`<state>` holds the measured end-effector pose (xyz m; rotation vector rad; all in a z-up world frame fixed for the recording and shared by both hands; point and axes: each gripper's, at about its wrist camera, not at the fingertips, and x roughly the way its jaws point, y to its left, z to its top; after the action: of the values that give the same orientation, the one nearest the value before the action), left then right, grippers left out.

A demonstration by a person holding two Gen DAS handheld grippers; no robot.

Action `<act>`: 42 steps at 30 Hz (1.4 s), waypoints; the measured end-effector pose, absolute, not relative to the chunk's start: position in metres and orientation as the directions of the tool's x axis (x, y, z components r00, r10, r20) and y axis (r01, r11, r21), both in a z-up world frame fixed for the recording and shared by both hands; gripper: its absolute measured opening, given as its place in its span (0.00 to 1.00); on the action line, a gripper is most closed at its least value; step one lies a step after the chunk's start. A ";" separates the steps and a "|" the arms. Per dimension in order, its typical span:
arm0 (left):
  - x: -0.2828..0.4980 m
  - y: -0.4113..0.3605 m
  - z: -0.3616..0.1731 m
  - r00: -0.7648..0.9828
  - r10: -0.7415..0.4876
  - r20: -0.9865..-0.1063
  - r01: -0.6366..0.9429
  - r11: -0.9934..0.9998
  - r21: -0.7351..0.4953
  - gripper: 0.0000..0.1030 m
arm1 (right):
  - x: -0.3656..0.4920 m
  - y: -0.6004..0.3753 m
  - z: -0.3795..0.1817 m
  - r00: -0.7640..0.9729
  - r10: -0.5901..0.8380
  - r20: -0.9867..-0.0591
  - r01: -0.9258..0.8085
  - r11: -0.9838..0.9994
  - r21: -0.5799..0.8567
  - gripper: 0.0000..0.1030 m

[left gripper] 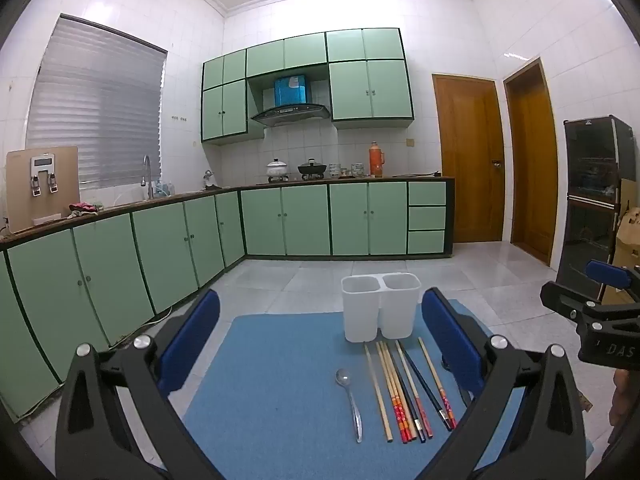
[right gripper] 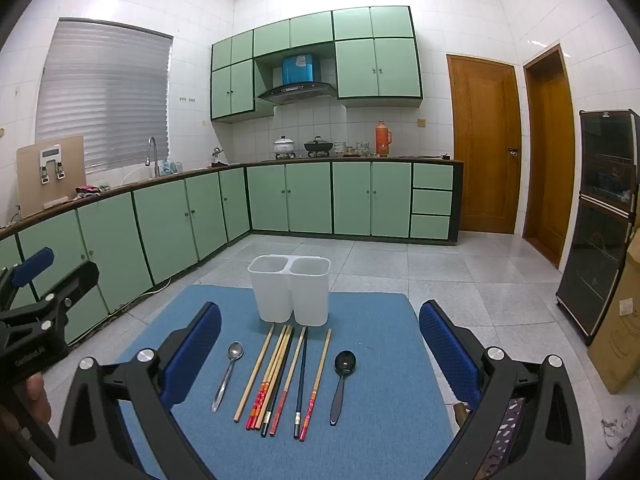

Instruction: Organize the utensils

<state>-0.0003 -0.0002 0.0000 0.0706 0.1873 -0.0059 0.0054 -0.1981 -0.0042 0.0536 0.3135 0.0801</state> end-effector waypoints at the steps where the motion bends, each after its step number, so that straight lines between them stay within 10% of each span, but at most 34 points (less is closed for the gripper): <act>1: 0.000 0.000 0.000 0.982 0.000 -0.187 0.013 0.998 0.069 0.95 | 0.005 -0.198 -0.004 0.948 0.087 -0.306 -0.071 0.995 0.064 0.94; 42: -0.006 0.008 -0.001 0.983 0.002 -0.185 0.011 0.998 0.069 0.95 | 0.005 -0.196 -0.004 0.950 0.085 -0.301 -0.069 0.996 0.064 0.94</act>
<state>-0.0062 0.0075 -0.0010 0.0700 0.1861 -0.0041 0.0051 -0.1957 -0.0036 0.0529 0.3084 0.0786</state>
